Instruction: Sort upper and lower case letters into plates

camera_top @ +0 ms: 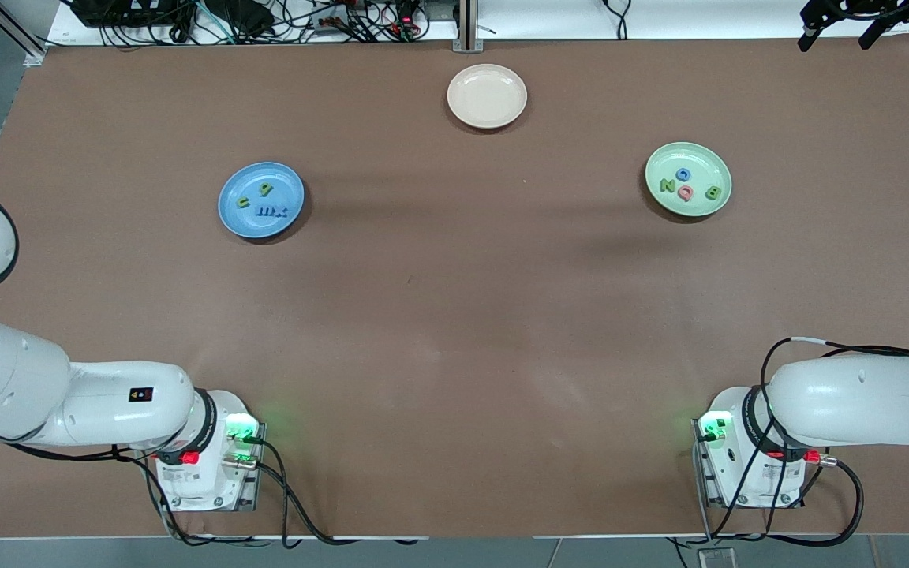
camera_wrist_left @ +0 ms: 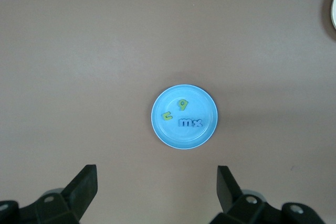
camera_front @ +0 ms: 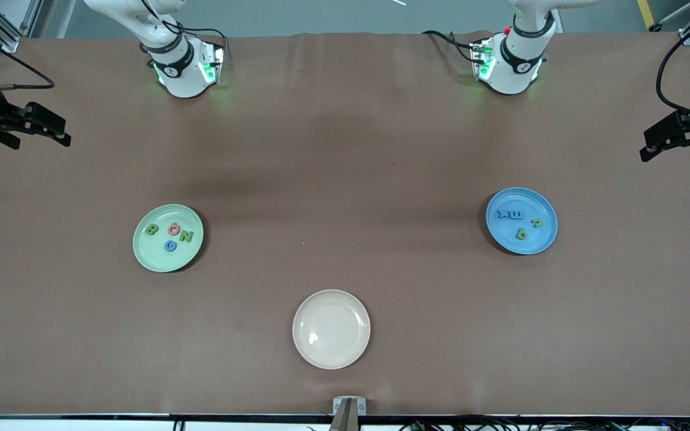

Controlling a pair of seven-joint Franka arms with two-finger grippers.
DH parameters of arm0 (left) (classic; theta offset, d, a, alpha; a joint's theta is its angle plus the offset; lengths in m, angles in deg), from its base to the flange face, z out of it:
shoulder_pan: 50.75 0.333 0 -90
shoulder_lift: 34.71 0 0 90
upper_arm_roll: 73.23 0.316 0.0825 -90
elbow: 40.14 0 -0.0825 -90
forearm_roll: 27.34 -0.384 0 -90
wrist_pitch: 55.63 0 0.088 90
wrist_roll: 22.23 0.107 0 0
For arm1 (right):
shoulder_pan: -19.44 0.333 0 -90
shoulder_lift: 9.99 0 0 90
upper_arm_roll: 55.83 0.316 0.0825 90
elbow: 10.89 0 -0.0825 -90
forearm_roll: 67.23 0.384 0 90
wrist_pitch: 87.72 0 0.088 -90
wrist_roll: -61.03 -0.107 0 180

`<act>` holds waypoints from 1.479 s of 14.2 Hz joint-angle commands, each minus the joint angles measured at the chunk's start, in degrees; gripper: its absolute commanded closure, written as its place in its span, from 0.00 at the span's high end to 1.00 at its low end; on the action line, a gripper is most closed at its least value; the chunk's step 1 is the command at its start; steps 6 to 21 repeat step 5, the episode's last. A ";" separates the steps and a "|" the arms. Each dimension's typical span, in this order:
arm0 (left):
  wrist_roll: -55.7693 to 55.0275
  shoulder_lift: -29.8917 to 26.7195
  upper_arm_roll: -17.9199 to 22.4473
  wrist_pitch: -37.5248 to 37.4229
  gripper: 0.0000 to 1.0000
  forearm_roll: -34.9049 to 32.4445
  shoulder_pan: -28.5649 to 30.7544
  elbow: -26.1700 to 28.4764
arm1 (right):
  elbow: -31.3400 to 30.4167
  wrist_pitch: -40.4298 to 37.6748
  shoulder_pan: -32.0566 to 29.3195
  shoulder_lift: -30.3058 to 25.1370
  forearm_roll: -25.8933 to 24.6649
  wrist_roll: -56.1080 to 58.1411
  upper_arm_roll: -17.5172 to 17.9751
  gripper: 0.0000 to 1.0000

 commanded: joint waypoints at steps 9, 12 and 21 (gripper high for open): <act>-0.37 -0.29 0.22 0.27 1.00 0.98 -0.14 0.32 | -1.63 0.10 -1.61 -1.58 0.32 0.64 0.59 1.00; -0.37 -0.29 0.22 0.27 1.00 0.98 -0.14 0.32 | -1.63 0.10 -1.61 -1.58 0.32 0.64 0.59 1.00; -0.37 -0.29 0.22 0.27 1.00 0.98 -0.14 0.32 | -1.63 0.10 -1.61 -1.58 0.32 0.64 0.59 1.00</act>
